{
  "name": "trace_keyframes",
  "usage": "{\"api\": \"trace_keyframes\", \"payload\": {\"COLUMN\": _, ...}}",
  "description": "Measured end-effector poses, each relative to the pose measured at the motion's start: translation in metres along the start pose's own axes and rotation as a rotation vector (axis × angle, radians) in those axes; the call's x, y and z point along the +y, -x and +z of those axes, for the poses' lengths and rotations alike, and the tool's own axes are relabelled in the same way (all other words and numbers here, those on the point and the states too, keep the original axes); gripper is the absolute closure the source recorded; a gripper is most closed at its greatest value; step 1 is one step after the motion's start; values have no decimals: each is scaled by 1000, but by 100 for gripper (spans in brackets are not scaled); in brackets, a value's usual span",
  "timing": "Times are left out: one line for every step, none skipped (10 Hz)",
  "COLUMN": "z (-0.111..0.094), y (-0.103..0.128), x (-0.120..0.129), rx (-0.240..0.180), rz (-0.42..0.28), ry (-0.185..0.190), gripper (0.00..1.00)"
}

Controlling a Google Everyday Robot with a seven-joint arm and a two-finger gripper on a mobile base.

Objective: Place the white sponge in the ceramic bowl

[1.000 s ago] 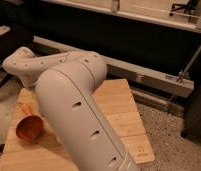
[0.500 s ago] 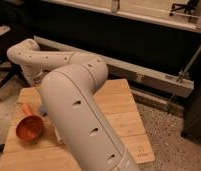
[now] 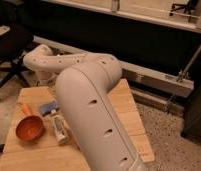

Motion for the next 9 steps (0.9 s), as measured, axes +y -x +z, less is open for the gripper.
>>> {"api": "trace_keyframes", "payload": {"z": 7, "y": -2, "x": 5, "rx": 13, "rz": -2, "ry": -5, "gripper": 20}}
{"api": "trace_keyframes", "payload": {"z": 17, "y": -2, "x": 10, "rx": 26, "rz": -6, "ry": 2, "gripper": 20}}
{"api": "trace_keyframes", "payload": {"z": 26, "y": 2, "x": 15, "rx": 31, "rz": -11, "ry": 16, "gripper": 20}}
{"api": "trace_keyframes", "payload": {"z": 34, "y": 5, "x": 20, "rx": 35, "rz": -17, "ry": 35, "gripper": 20}}
{"api": "trace_keyframes", "payload": {"z": 45, "y": 9, "x": 23, "rx": 43, "rz": -22, "ry": 56, "gripper": 20}}
{"api": "trace_keyframes", "payload": {"z": 55, "y": 11, "x": 24, "rx": 54, "rz": -25, "ry": 70, "gripper": 20}}
{"api": "trace_keyframes", "payload": {"z": 62, "y": 9, "x": 24, "rx": 63, "rz": -20, "ry": 78, "gripper": 20}}
{"api": "trace_keyframes", "payload": {"z": 70, "y": 4, "x": 22, "rx": 72, "rz": -9, "ry": 86, "gripper": 20}}
{"api": "trace_keyframes", "payload": {"z": 75, "y": 1, "x": 21, "rx": 73, "rz": 0, "ry": 90, "gripper": 20}}
